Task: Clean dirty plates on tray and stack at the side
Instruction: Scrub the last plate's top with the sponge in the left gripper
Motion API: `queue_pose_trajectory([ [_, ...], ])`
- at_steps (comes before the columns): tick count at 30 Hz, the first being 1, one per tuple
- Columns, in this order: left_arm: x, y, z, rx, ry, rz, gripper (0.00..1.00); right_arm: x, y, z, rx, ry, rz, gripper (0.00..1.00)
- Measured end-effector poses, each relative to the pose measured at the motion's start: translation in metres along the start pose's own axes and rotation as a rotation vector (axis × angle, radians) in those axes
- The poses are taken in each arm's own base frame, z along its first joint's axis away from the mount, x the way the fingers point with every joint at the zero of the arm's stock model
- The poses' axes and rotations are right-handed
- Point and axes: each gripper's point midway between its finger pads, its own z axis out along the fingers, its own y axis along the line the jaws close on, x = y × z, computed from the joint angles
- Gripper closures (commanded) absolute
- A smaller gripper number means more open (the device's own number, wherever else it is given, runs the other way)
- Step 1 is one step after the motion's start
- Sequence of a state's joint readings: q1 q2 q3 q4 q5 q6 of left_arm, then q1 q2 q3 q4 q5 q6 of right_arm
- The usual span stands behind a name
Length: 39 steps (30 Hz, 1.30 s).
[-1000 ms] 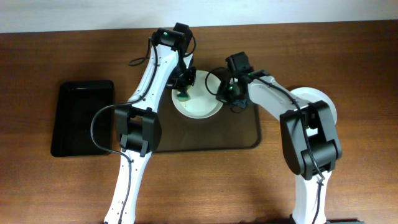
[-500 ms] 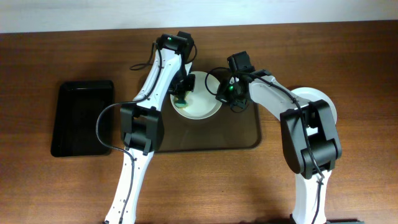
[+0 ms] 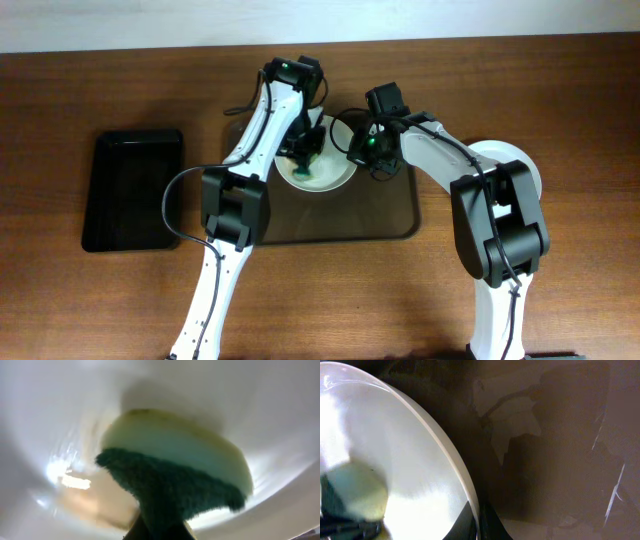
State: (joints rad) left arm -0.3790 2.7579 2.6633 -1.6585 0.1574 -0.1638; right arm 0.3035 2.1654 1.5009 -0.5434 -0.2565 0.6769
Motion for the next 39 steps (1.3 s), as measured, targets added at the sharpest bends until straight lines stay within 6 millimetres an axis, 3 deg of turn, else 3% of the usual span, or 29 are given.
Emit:
queue_pose_trajectory([
  [6,0.000,0.008,0.000,-0.010,0.004,-0.020,0.99,0.000,0.000,0.000,-0.001,0.000,0.000,0.96],
  [16,-0.066,0.025,-0.014,-0.138,-0.285,-0.003,0.99,0.000,0.000,0.000,0.000,0.000,0.000,0.96],
  [18,-0.072,0.025,-0.016,-0.143,-0.309,-0.002,0.99,-0.001,0.000,0.000,-0.002,-0.002,-0.001,0.96],
  [24,-0.065,0.022,-0.015,-0.111,-0.275,0.024,0.99,-0.001,0.000,0.000,-0.002,-0.002,-0.005,0.96],
  [31,-0.035,-0.013,-0.005,0.159,-0.143,0.285,0.99,-0.001,0.000,0.000,-0.002,-0.002,-0.008,0.96],
  [34,-0.036,-0.020,-0.005,0.200,-0.151,0.327,0.99,-0.001,0.000,0.000,-0.001,-0.002,-0.008,0.96],
  [39,-0.055,-0.030,-0.008,0.242,-0.233,0.346,0.99,0.000,0.000,0.000,-0.001,-0.001,-0.008,0.96],
])
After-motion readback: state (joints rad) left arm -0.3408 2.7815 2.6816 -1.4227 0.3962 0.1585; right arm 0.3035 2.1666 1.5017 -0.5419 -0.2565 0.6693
